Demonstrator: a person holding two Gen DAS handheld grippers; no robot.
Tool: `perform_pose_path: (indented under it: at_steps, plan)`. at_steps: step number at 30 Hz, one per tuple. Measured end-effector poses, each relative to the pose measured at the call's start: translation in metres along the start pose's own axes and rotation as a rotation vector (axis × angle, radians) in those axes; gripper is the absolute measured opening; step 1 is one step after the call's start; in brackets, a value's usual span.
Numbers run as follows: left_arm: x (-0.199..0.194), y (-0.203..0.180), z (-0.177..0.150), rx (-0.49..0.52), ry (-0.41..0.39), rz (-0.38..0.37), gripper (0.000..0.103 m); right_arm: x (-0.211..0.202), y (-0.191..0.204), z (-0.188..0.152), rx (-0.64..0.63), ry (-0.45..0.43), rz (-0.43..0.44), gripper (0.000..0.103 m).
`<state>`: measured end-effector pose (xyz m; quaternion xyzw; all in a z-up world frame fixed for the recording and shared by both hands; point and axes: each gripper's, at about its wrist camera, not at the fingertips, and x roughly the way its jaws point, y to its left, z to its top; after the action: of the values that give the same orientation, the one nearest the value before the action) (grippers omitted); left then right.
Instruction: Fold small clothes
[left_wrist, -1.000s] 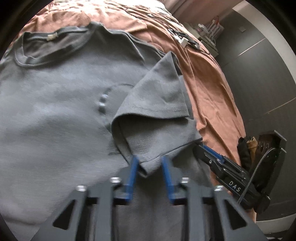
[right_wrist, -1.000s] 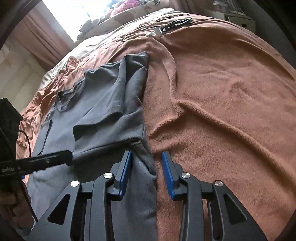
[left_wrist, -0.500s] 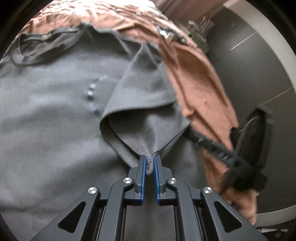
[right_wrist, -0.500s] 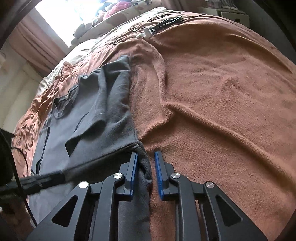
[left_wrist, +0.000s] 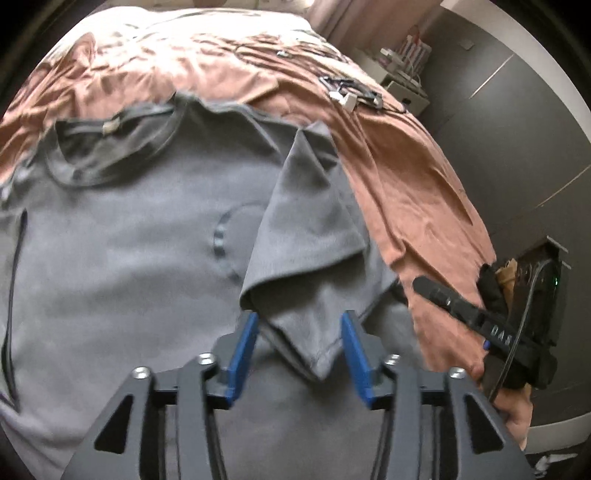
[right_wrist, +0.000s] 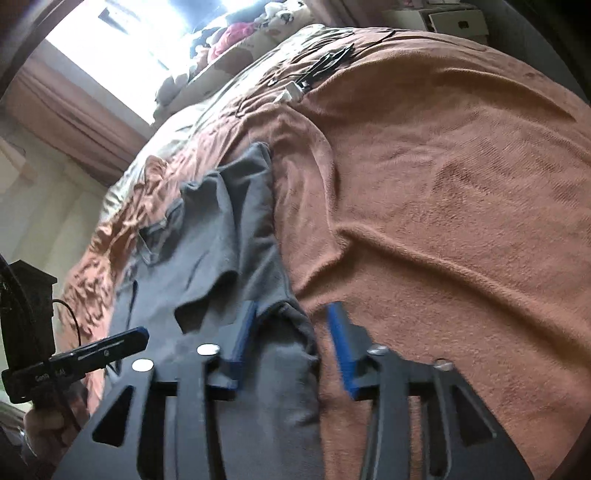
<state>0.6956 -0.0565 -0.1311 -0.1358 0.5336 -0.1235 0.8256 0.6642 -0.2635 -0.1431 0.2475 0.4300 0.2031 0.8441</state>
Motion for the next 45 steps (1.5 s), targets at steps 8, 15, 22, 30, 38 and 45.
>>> perform_pose_path:
  at_steps: [8, 15, 22, 30, 38, 45]
  plan:
    - [0.032, -0.026, 0.022, 0.077, 0.0, 0.009, 0.053, -0.007, -0.012, 0.0, 0.028, -0.009, -0.013, 0.041]
    - [0.065, -0.039, 0.034, 0.1, 0.011, 0.017, 0.053, -0.017, -0.015, 0.001, 0.04, -0.018, -0.047, 0.041]
    - [0.087, -0.032, 0.041, 0.085, 0.022, -0.002, 0.031, -0.017, -0.011, 0.002, 0.022, -0.023, -0.066, 0.041]
    - [0.058, -0.018, 0.057, 0.096, 0.004, -0.006, 0.005, -0.009, -0.003, 0.001, -0.004, -0.02, -0.066, 0.041]
    - [0.025, 0.012, 0.08, 0.067, -0.04, 0.034, 0.005, -0.003, 0.011, 0.001, -0.062, -0.046, -0.064, 0.041]
    - [0.014, 0.058, 0.098, -0.013, -0.056, 0.12, 0.005, 0.011, 0.017, 0.001, -0.099, -0.052, -0.071, 0.041]
